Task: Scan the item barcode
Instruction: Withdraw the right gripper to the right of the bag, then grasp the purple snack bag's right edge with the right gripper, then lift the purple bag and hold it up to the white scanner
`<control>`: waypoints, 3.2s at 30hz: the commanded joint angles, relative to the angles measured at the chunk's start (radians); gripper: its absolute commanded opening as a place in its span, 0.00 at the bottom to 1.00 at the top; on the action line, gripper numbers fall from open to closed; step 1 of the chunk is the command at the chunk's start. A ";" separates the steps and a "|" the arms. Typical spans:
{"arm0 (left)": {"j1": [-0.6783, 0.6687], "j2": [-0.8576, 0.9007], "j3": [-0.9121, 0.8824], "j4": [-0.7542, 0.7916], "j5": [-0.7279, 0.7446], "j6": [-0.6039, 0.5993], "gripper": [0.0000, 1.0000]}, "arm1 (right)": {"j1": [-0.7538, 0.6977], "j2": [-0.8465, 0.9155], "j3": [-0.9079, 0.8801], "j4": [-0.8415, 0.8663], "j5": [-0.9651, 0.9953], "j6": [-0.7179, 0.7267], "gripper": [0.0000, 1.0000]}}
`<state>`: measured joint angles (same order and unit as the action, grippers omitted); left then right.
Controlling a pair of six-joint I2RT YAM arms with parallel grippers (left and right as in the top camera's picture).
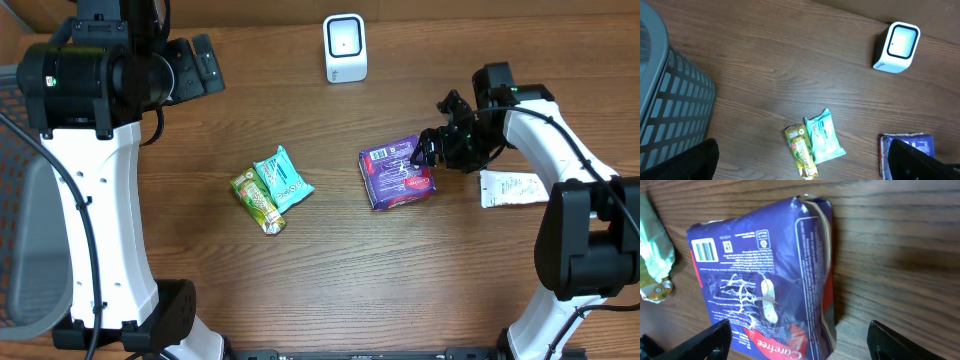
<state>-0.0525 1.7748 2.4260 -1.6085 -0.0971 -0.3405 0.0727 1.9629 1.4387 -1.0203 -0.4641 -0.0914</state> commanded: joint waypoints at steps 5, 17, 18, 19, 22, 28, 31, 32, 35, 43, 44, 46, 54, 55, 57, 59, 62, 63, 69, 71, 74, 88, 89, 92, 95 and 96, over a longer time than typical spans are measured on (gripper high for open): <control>0.000 -0.002 -0.002 0.001 0.005 -0.011 1.00 | 0.003 0.053 -0.075 0.061 -0.088 -0.064 0.82; 0.000 -0.002 -0.002 0.001 0.005 -0.011 0.99 | 0.003 0.063 -0.219 0.254 -0.244 0.008 0.40; 0.000 -0.002 -0.002 0.001 0.005 -0.011 1.00 | 0.003 0.063 -0.227 0.266 -0.260 0.017 0.37; 0.000 -0.002 -0.002 0.000 0.005 -0.011 1.00 | 0.003 0.063 -0.228 0.267 -0.276 0.016 0.30; 0.000 -0.002 -0.002 0.001 0.005 -0.011 1.00 | 0.003 0.046 -0.216 0.249 -0.375 0.016 0.17; 0.000 -0.002 -0.002 0.001 0.005 -0.011 1.00 | 0.003 -0.037 -0.133 0.130 -0.390 0.012 0.16; 0.000 -0.002 -0.002 0.001 0.005 -0.011 0.99 | 0.005 -0.111 -0.080 0.077 -0.383 0.011 0.16; 0.000 -0.002 -0.002 0.001 0.005 -0.011 1.00 | 0.006 -0.141 -0.061 0.062 -0.373 0.012 0.16; 0.000 -0.002 -0.002 0.001 0.005 -0.011 1.00 | 0.016 -0.243 0.000 0.012 -0.340 0.013 0.16; -0.001 -0.002 -0.002 0.001 0.005 -0.011 1.00 | 0.040 -0.501 0.064 -0.066 -0.224 0.069 0.16; -0.001 -0.002 -0.002 0.001 0.005 -0.011 1.00 | 0.040 -0.518 0.064 -0.077 -0.220 0.070 0.16; -0.001 -0.002 -0.002 0.001 0.005 -0.011 0.99 | 0.042 -0.544 0.064 -0.098 -0.182 0.070 0.16; 0.000 -0.002 -0.002 0.000 0.005 -0.011 1.00 | 0.121 -0.558 0.064 -0.096 -0.049 0.106 0.14; 0.000 -0.002 -0.002 0.001 0.005 -0.011 1.00 | 0.135 -0.558 0.064 -0.090 -0.026 0.122 0.15; 0.000 -0.002 -0.002 0.001 0.005 -0.011 1.00 | 0.169 -0.558 0.064 -0.077 0.015 0.127 0.14; 0.000 -0.002 -0.002 0.001 0.005 -0.011 0.99 | 0.206 -0.558 0.064 -0.058 0.087 0.165 0.15; 0.000 -0.002 -0.002 0.001 0.005 -0.011 1.00 | 0.278 -0.558 0.071 -0.008 0.279 0.238 0.15; 0.000 -0.002 -0.002 0.001 0.005 -0.011 1.00 | 0.299 -0.558 0.077 0.013 0.332 0.245 0.16; -0.001 -0.002 -0.002 0.001 0.005 -0.011 1.00 | 0.393 -0.454 0.314 -0.045 0.571 0.224 0.17; -0.001 -0.002 -0.002 0.001 0.005 -0.011 1.00 | 0.398 -0.381 0.429 -0.092 0.621 0.210 0.13; -0.001 -0.002 -0.002 0.001 0.005 -0.011 1.00 | 0.400 -0.220 0.628 -0.147 0.780 0.169 0.08; -0.001 -0.002 -0.002 0.000 0.005 -0.011 1.00 | 0.438 0.145 0.667 0.586 1.366 -0.491 0.04; -0.001 -0.002 -0.002 0.001 0.005 -0.011 1.00 | 0.439 0.168 0.666 0.637 1.365 -0.565 0.04; -0.001 -0.002 -0.002 0.000 0.005 -0.011 1.00 | 0.442 0.222 0.666 0.780 1.360 -0.651 0.04; 0.000 -0.002 -0.002 0.000 0.005 -0.011 1.00 | 0.445 0.286 0.663 0.901 1.338 -0.775 0.04; 0.000 -0.002 -0.002 0.001 0.005 -0.011 1.00 | 0.445 0.301 0.662 0.909 1.320 -0.824 0.04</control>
<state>-0.0525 1.7748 2.4256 -1.6085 -0.0971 -0.3408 0.5087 2.2219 2.0804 -0.1631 0.8642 -0.7036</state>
